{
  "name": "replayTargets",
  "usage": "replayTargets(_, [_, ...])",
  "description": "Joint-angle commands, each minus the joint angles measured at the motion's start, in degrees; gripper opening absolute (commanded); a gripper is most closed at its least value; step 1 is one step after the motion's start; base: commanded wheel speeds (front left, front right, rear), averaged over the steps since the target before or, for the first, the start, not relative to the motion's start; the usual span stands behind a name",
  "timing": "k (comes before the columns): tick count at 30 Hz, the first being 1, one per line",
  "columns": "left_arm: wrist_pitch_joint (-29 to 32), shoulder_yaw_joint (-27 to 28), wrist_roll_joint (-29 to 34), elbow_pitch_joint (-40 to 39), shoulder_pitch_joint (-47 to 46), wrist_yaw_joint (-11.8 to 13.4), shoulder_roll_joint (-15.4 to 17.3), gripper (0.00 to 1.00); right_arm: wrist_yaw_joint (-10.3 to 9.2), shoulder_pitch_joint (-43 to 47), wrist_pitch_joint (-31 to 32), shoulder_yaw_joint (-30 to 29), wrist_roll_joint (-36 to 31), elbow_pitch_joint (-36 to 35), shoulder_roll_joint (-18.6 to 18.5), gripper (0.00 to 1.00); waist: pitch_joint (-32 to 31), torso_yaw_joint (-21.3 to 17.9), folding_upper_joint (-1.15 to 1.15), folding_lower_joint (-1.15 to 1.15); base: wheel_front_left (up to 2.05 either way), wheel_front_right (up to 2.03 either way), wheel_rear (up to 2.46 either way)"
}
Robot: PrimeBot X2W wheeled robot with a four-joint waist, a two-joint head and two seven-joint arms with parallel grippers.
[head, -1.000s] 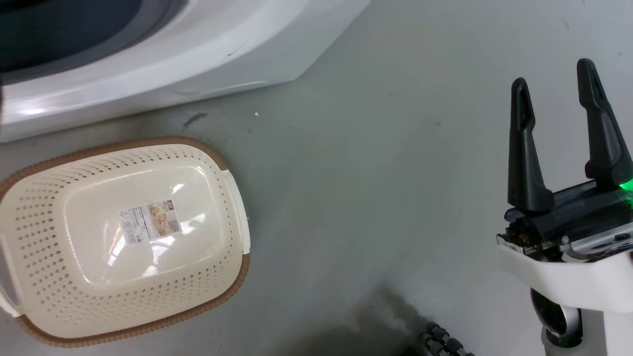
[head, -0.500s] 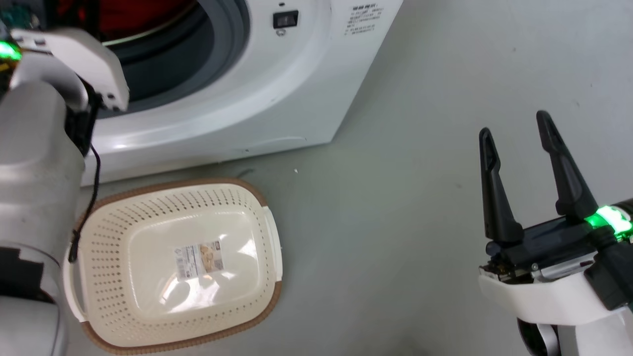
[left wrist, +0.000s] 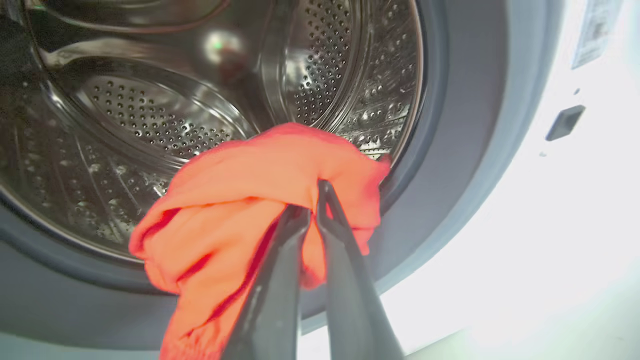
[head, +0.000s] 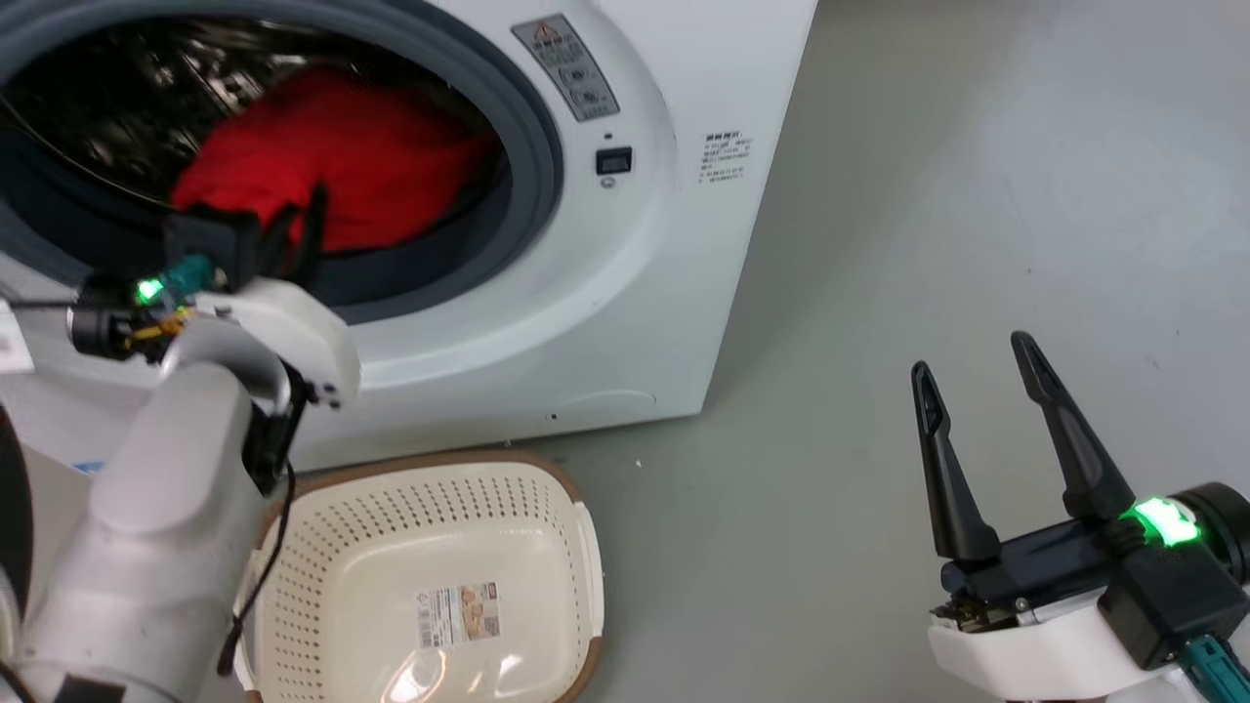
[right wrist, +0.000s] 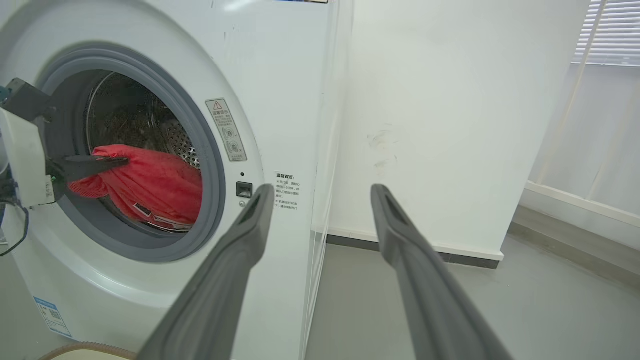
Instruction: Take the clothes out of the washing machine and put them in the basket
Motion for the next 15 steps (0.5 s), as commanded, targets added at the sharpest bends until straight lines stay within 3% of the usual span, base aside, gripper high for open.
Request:
replayTargets(1, [-0.4,-0.2,0.5,-2.0,2.6,0.6,0.0,0.0,-0.04,1.2,-0.1,-0.2,-0.2,0.3,0.0,1.0,-3.4,1.3,0.0,0.02,0.0,0.0,0.0])
replayTargets(15, [3.7,-3.4,0.0,-21.9,24.3,4.7,2.8,0.0,-0.04,7.3,-0.1,-0.4,-1.4,1.7,0.0,1.0,-12.5,2.9,0.0,0.02,0.0,0.0,0.0])
